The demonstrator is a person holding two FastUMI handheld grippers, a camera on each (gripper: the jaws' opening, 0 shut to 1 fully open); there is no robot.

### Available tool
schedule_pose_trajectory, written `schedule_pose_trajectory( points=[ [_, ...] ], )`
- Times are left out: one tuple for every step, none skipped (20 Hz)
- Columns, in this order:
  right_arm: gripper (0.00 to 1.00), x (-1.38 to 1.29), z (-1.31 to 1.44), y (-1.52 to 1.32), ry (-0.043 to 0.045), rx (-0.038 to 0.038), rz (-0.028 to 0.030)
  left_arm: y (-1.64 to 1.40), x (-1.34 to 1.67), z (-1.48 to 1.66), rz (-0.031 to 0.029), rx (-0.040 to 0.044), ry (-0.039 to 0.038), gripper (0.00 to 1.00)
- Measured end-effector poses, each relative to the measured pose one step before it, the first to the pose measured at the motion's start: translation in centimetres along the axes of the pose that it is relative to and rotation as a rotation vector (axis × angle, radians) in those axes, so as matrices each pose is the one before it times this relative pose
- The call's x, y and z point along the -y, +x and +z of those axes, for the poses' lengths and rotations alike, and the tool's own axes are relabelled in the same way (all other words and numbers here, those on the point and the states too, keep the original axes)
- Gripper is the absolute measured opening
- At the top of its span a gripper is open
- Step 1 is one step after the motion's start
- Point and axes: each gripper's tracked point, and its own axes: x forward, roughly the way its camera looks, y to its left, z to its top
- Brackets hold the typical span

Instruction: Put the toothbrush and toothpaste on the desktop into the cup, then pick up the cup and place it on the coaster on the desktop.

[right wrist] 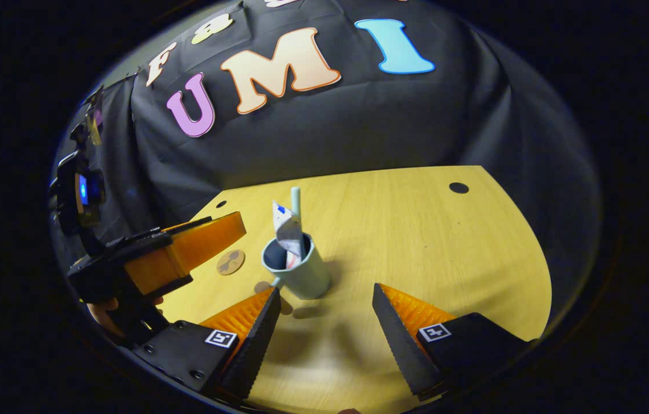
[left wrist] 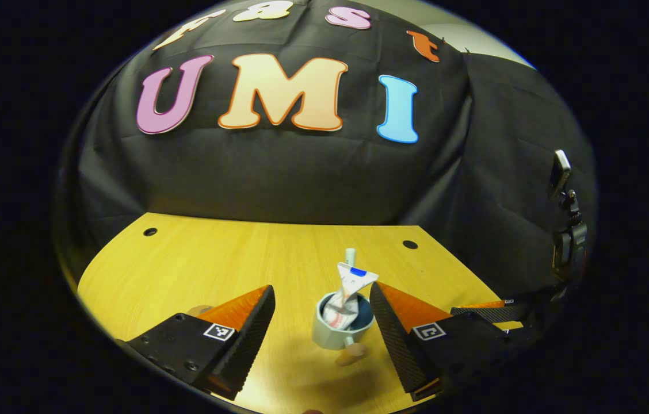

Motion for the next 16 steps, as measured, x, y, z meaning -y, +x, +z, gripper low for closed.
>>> schedule_pose_trajectory(
  points=[
    [0.99, -0.687, -0.270, 0.373, 0.00219, -0.03093, 0.00271, -0.618, -1.119, 0.237, 0.02703, 0.01834, 0.00935, 0.96],
    [0.99, -0.700, -0.270, 0.303, 0.00084, -0.03707, 0.00440, -0.610, -1.126, -0.035, 0.02398, 0.01196, 0.01162, 0.95],
    [0.98, -0.713, -0.240, 0.303, -0.00020, -0.03541, 0.00230, -0.505, -1.078, 0.045, 0.01839, 0.00657, 0.01045, 0.95],
    [0.99, -0.658, -0.034, 0.275, -0.00260, -0.02534, -0.00205, -0.503, -1.092, -0.162, 0.01394, 0.00151, 0.01055, 0.95],
    [0.99, -0.445, -0.223, 0.286, -0.01013, -0.02606, -0.00768, -0.501, -1.166, -0.051, 0.01450, 0.00556, 0.00960, 0.95],
    [0.99, -0.547, 0.046, 0.338, -0.01448, -0.02458, -0.00842, -0.392, -1.306, -0.165, 0.01726, 0.00086, 0.00566, 0.95],
    [0.99, -0.537, 0.221, 0.416, -0.01464, -0.02331, -0.00655, -0.278, -1.339, -0.209, 0.01550, -0.00212, 0.00030, 0.95],
    [0.98, -0.510, 0.130, 0.448, -0.01001, -0.03205, -0.00524, -0.410, -1.327, -0.175, 0.01713, -0.00511, -0.00368, 0.95],
    [0.98, -0.405, -0.147, 0.626, -0.00428, -0.03716, -0.00353, -0.289, -1.289, -0.214, 0.01528, -0.00017, -0.00503, 0.95],
    [0.98, -0.316, -0.060, 0.652, -0.00308, -0.03617, -0.00897, -0.330, -1.278, -0.238, 0.01865, 0.00009, -0.00565, 0.95],
    [0.99, -0.318, 0.155, 0.508, -0.00198, -0.02777, -0.00894, -0.355, -1.289, -0.006, 0.01805, 0.00238, -0.00328, 0.95],
    [0.98, -0.025, 0.051, 0.543, 0.00041, -0.02631, -0.01045, -0.319, -1.278, 0.029, 0.01683, -0.00022, -0.00187, 0.95],
    [0.99, -0.001, -0.044, 0.444, 0.00741, -0.02815, -0.00595, -0.225, -1.198, -0.213, 0.01686, 0.00067, 0.00059, 0.95],
    [0.99, -0.112, -0.072, 0.469, 0.01280, -0.03026, -0.00292, -0.231, -1.186, -0.115, 0.01684, 0.00210, -0.00146, 0.95],
    [0.99, 0.042, -0.095, 0.464, 0.01243, -0.02850, -0.00507, -0.170, -1.059, -0.027, 0.01431, 0.00195, -0.00197, 0.95],
    [0.99, 0.139, 0.012, 0.412, 0.00861, -0.02168, -0.00882, -0.191, -1.098, -0.065, 0.01513, 0.00247, -0.00185, 0.95]
  ],
)
